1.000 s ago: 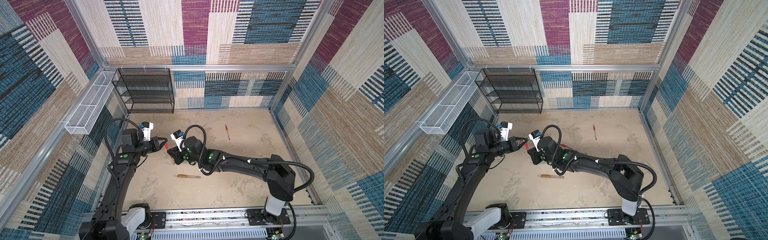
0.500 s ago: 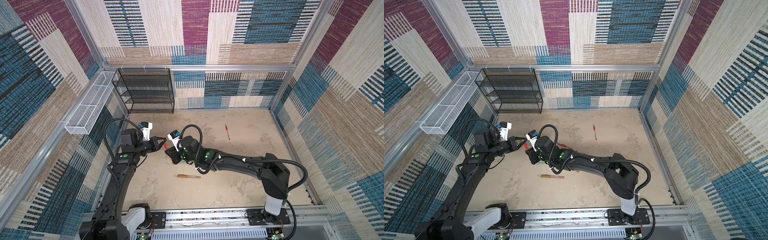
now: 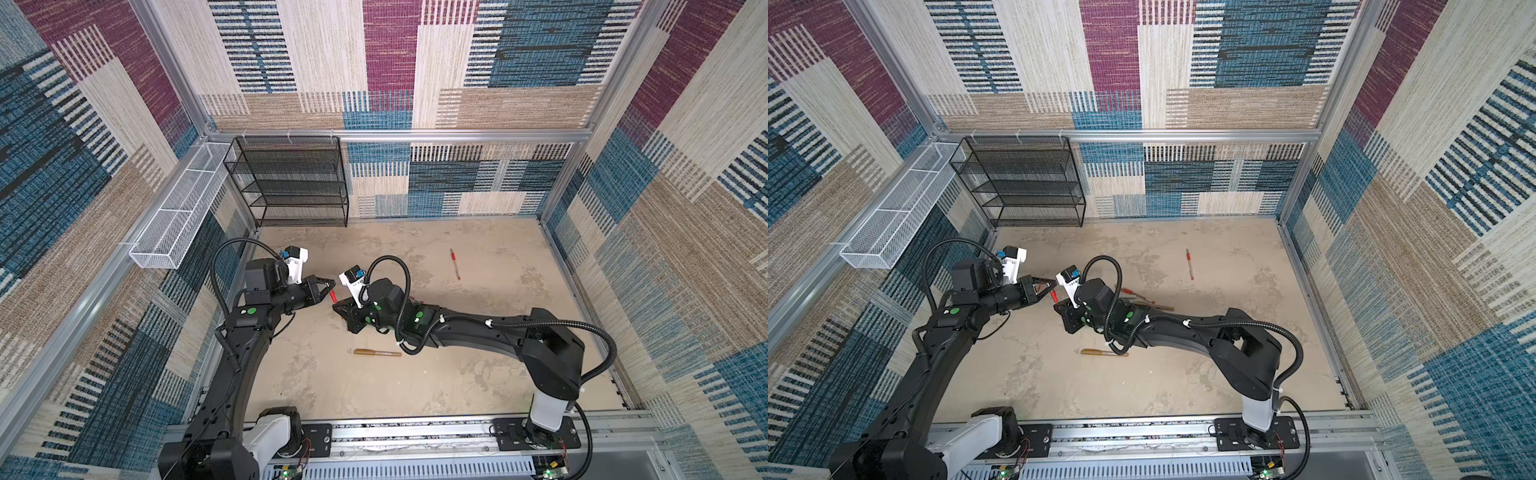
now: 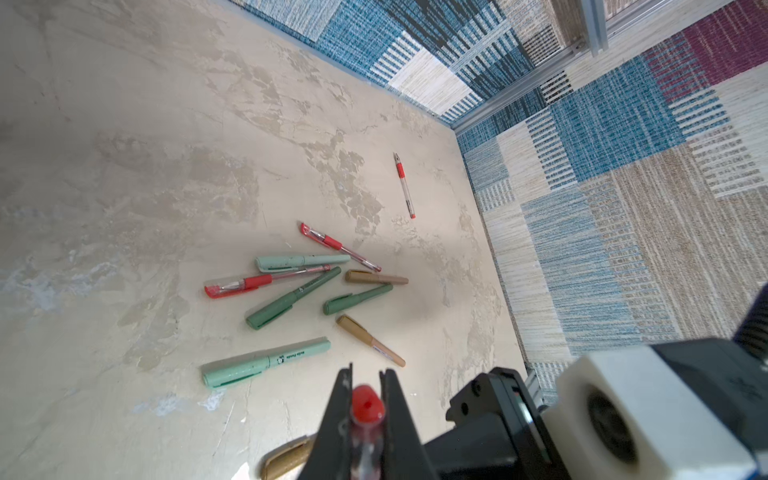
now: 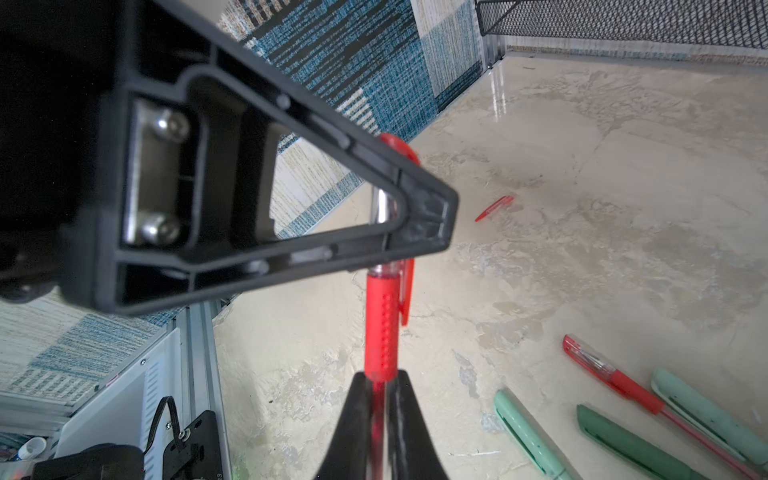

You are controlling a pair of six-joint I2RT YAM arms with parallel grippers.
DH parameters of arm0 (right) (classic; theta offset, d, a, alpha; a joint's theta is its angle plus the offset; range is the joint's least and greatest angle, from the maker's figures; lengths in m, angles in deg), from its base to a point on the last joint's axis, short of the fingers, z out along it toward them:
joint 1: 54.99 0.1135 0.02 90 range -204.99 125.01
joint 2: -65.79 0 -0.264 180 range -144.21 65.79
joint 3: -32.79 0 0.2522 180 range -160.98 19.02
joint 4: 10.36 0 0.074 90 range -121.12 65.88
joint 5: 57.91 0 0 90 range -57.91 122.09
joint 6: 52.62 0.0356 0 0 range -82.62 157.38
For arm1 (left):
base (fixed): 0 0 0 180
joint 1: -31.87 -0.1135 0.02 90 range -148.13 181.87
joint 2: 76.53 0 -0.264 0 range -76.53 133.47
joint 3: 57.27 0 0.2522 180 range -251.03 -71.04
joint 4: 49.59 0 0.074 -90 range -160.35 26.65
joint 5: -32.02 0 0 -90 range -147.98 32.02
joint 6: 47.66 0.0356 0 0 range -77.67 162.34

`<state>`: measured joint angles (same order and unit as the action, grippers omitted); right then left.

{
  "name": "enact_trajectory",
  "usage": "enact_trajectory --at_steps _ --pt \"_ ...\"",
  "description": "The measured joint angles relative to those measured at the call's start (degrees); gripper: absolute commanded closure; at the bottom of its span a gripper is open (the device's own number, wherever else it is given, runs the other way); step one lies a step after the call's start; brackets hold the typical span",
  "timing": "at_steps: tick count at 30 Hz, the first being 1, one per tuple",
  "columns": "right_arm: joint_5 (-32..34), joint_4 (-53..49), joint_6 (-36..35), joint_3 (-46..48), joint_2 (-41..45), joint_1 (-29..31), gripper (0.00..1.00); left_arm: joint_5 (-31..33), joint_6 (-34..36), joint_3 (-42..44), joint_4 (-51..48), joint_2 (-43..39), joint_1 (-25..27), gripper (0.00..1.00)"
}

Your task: Open the pen caps

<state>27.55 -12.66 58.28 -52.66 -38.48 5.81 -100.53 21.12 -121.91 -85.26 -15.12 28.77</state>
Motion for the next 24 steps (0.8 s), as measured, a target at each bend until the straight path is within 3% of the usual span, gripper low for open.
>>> enact_trajectory --at_steps 24 --pt "2.1 11.9 2.1 14.3 9.4 0.2 1.00 -6.4 -0.3 -7.0 -11.7 4.4 -0.2 1.00"
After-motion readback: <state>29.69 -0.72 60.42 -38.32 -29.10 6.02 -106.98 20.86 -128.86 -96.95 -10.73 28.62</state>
